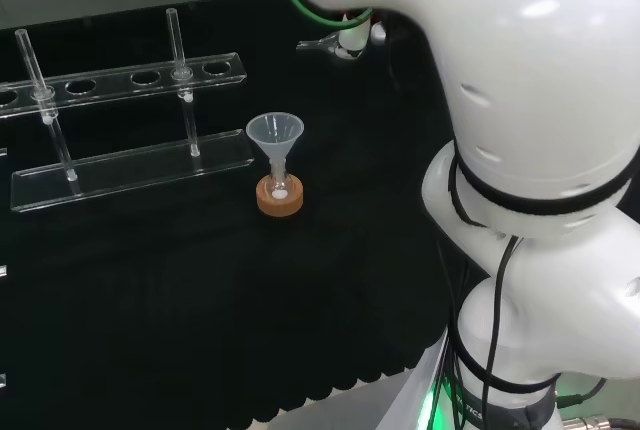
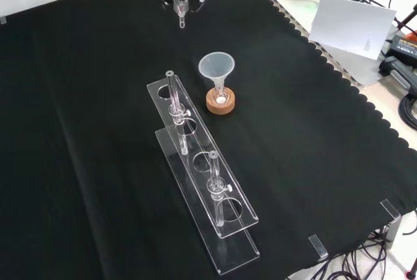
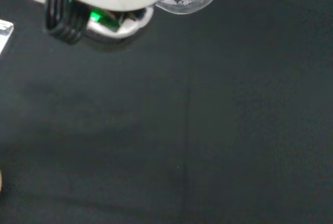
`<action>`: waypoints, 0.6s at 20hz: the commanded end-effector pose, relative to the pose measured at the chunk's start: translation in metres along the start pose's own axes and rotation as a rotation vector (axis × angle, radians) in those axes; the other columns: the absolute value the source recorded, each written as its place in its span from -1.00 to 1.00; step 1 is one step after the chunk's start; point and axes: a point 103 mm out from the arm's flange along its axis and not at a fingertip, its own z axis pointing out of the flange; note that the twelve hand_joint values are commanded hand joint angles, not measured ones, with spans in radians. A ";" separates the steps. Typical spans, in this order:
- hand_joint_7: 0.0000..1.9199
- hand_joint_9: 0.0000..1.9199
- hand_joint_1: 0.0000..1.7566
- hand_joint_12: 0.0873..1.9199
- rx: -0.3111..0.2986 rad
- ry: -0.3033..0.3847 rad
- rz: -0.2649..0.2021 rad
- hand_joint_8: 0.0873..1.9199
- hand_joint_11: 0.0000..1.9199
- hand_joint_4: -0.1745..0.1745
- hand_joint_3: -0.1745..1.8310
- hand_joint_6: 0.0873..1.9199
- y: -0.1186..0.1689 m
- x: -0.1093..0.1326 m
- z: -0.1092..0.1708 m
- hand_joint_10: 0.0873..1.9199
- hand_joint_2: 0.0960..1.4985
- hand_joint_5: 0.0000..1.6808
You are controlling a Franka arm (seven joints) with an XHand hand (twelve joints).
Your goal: Put the weighing funnel back on the table.
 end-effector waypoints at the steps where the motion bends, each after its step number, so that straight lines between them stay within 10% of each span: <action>1: 0.23 0.56 0.32 -0.29 0.009 0.050 0.025 -0.60 0.29 1.00 -0.26 -1.00 0.021 -0.026 0.000 -1.00 -0.24 0.89; 12: 0.23 0.56 0.32 -0.29 0.069 0.164 0.081 -0.60 0.29 1.00 -0.26 -1.00 0.020 -0.041 0.004 -1.00 -0.24 0.89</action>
